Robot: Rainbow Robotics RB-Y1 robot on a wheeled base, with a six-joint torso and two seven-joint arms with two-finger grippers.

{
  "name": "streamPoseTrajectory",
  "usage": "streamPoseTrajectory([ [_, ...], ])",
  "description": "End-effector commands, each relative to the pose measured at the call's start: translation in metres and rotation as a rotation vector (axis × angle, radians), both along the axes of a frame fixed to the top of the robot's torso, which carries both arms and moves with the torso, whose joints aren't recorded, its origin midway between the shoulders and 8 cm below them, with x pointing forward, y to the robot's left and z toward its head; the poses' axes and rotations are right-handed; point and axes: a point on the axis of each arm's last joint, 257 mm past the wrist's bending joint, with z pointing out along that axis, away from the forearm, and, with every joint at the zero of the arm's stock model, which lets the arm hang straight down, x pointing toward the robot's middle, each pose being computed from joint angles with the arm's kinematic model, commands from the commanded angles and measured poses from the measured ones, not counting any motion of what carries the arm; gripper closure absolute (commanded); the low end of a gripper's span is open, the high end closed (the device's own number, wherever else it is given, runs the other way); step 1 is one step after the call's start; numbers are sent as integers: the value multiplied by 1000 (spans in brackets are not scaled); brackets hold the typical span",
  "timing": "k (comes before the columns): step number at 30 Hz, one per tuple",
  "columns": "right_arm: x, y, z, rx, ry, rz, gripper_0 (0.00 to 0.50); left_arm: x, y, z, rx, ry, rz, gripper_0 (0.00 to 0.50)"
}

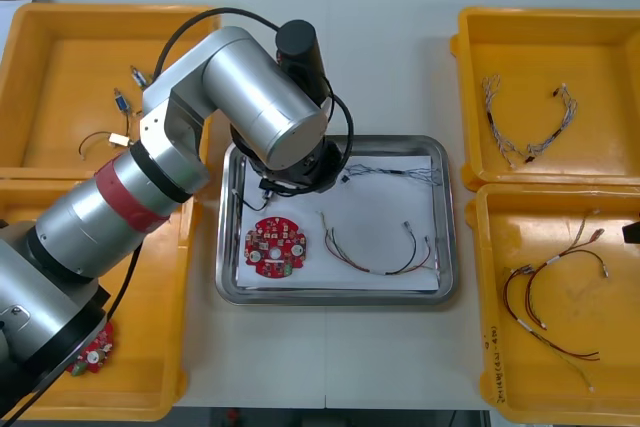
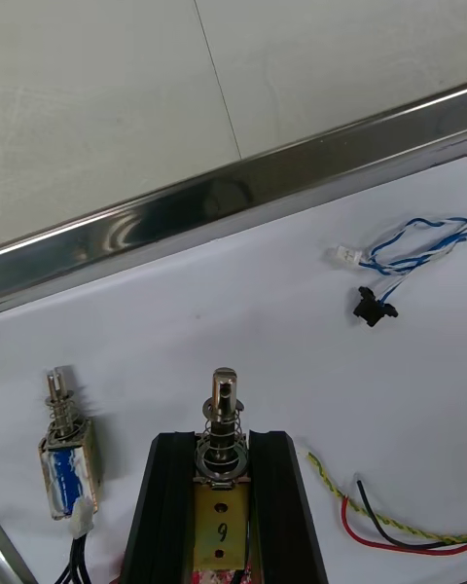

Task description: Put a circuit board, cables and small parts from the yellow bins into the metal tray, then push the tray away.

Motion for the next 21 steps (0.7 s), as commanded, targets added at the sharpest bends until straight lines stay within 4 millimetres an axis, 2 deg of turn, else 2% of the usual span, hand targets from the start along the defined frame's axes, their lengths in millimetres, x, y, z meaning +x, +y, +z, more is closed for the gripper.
streamPoseTrajectory([
  [1, -6, -10, 10, 6, -22, -68, 0, 1, -28, 12, -31, -36, 11, 499],
  [5, -6, -10, 10, 9, -23, -75, 0, 2, -28, 5, -27, -30, 11, 499],
  [21, -6, -8, 10, 18, -22, -76, 0, 5, -27, 0, -30, -25, 19, 499],
])
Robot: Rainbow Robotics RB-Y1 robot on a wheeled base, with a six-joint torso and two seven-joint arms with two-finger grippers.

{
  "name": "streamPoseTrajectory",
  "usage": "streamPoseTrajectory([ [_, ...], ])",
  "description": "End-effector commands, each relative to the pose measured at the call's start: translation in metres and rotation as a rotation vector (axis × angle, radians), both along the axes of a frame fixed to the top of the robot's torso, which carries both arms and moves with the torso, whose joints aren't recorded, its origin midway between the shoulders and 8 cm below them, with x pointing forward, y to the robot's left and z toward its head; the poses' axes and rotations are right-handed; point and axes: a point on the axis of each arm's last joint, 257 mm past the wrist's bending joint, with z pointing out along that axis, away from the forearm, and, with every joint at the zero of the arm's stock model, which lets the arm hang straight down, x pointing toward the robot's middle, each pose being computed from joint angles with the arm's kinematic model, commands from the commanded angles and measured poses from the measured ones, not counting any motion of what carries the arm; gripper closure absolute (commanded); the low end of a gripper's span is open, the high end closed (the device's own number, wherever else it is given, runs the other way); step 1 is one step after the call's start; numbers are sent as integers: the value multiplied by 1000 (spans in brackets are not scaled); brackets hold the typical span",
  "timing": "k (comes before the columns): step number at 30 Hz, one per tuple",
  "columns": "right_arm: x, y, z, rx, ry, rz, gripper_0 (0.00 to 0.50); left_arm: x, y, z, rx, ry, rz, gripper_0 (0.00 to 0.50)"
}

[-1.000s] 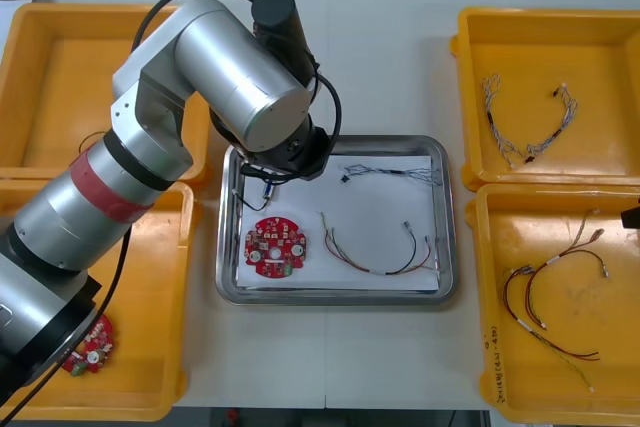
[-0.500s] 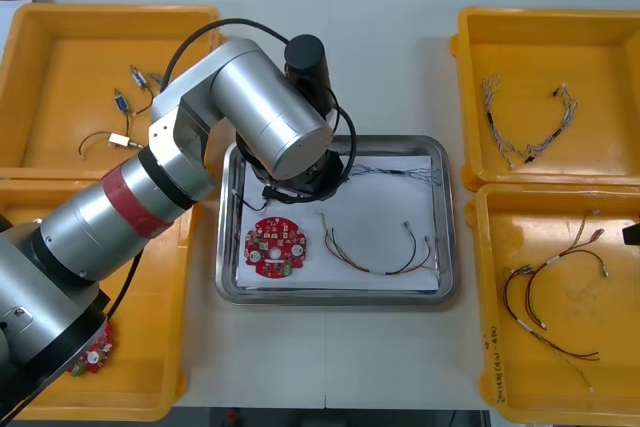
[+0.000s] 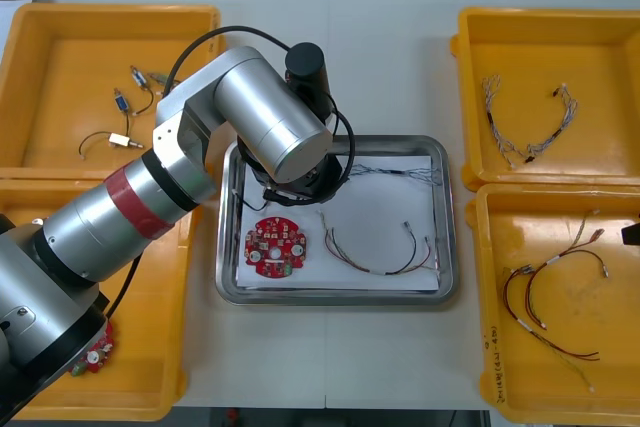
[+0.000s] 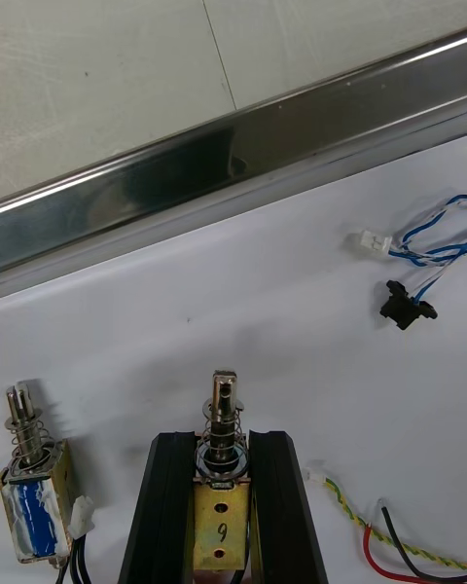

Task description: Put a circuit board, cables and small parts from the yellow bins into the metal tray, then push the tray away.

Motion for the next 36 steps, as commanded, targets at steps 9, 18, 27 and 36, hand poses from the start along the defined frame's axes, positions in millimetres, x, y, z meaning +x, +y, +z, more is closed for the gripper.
streamPoseTrajectory([
  [9, -4, -10, 12, -9, -27, -41, 0, 5, -27, 22, -58, -43, 31, 0],
  [18, -5, -11, 11, -6, -26, -49, 0, 6, -29, 31, -73, -63, 35, 0],
  [27, -5, -12, 12, -4, -28, -53, 0, -1, -11, 65, -66, -80, 54, 0],
  [36, -5, -6, 17, -24, -31, -12, 0, -14, 27, 97, -70, -63, 83, 0],
])
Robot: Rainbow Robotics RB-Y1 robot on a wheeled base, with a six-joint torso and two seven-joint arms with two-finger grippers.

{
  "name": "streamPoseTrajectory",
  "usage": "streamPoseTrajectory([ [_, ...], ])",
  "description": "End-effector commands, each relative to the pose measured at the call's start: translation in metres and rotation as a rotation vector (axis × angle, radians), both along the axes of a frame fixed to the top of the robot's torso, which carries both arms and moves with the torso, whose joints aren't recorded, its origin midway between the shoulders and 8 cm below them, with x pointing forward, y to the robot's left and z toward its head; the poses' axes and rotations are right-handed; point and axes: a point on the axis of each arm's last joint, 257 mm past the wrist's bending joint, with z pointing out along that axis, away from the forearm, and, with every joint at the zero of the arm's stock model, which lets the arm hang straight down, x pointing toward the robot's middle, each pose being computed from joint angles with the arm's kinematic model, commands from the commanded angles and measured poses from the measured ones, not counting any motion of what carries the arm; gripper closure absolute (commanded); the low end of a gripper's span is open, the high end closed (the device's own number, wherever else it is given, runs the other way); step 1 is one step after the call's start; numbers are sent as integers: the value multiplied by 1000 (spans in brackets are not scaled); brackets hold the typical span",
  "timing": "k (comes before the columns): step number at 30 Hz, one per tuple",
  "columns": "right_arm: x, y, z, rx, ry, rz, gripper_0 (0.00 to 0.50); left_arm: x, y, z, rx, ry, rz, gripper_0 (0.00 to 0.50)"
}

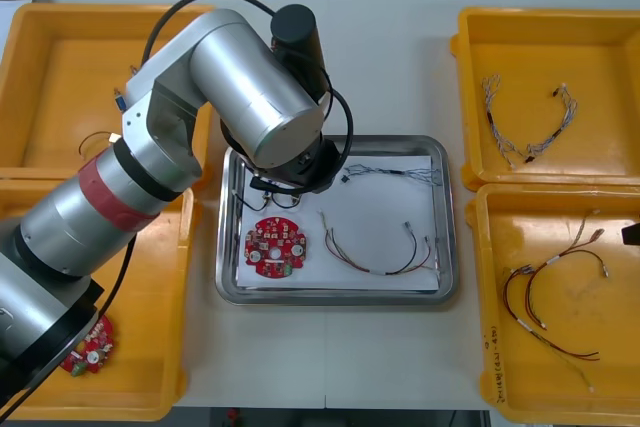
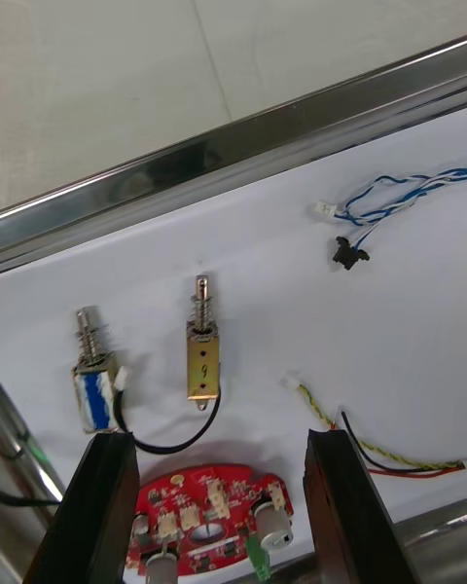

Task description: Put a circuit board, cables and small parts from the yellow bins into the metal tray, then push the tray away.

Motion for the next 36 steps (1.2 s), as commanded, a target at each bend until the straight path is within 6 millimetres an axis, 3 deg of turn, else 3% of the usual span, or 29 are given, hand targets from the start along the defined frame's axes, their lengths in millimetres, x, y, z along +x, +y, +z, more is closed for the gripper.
streamPoseTrajectory([
  [1, -4, -7, 17, -37, -29, -12, 0, 6, 23, 49, -61, -51, 92, 0],
  [7, 0, 2, 30, -65, -54, 42, 0, -4, 63, 68, -57, -43, 126, 0],
  [13, 12, 26, 43, -78, -82, 132, 0, -19, 108, 81, -53, -28, 172, 0],
  [17, 19, 46, 52, -84, -106, 191, 0, -24, 125, 89, -62, -37, 183, 0],
  [23, 30, 82, 65, -95, -133, 307, 0, -38, 155, 95, -84, -42, 204, 0],
  [25, 31, 103, 70, -84, -137, 379, 0, -46, 167, 95, -82, -40, 211, 0],
  [36, 24, 185, 78, -86, -117, 669, 0, -72, 215, 94, -86, -25, 258, 0],
])
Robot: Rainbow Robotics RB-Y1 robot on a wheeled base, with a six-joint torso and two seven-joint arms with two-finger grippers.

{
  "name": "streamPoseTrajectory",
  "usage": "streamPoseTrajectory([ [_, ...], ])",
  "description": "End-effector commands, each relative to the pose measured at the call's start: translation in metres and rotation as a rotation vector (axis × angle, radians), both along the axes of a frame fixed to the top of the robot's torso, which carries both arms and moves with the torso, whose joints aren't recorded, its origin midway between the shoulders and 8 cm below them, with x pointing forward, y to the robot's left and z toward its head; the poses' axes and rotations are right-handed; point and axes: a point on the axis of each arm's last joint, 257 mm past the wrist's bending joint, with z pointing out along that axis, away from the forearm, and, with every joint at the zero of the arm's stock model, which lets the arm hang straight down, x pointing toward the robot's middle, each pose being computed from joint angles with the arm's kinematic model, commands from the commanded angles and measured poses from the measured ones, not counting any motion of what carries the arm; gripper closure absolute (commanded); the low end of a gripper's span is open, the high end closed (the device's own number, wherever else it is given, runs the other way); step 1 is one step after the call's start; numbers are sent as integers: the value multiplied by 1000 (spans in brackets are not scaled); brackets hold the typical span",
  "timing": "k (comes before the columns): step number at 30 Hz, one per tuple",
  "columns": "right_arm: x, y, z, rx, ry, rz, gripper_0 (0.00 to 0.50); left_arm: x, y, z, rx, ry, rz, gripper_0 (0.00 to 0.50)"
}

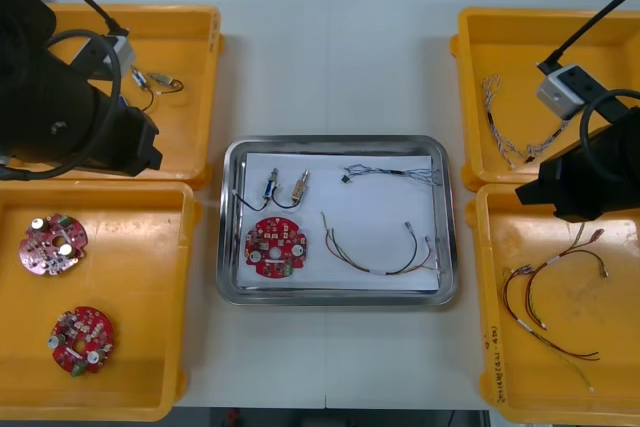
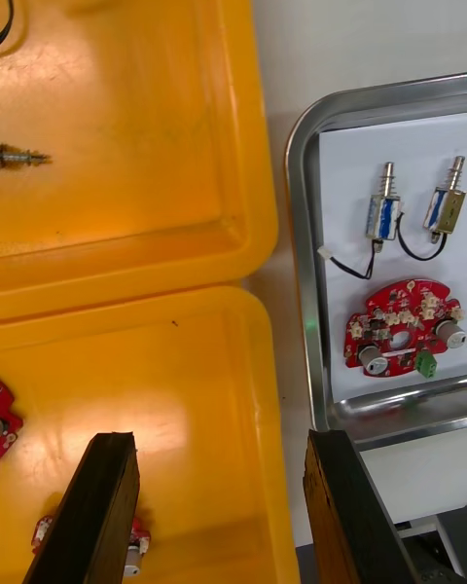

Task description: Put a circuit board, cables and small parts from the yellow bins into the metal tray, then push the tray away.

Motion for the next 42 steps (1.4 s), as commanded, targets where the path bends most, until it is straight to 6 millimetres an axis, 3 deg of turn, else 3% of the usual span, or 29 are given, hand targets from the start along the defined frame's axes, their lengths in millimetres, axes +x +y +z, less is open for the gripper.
streamPoseTrajectory([
  [1, -4, 35, 13, -70, -33, 128, 0, -13, 34, 9, -8, -12, 95, 0],
  [8, -25, 83, 0, -161, -25, 320, 0, -24, 64, 7, -16, 0, 150, 0],
  [20, -54, 132, -36, -371, -5, 592, 0, -38, 101, 1, 1, 23, 213, 0],
  [29, -54, 178, -56, -490, -111, 774, 0, -47, 120, -1, 28, 37, 234, 0],
  [38, -48, 205, -86, -537, -142, 899, 0, -47, 124, -1, 41, 36, 227, 0],
  [42, -52, 209, -106, -546, -105, 910, 0, -47, 127, -3, 46, 44, 219, 0],
])
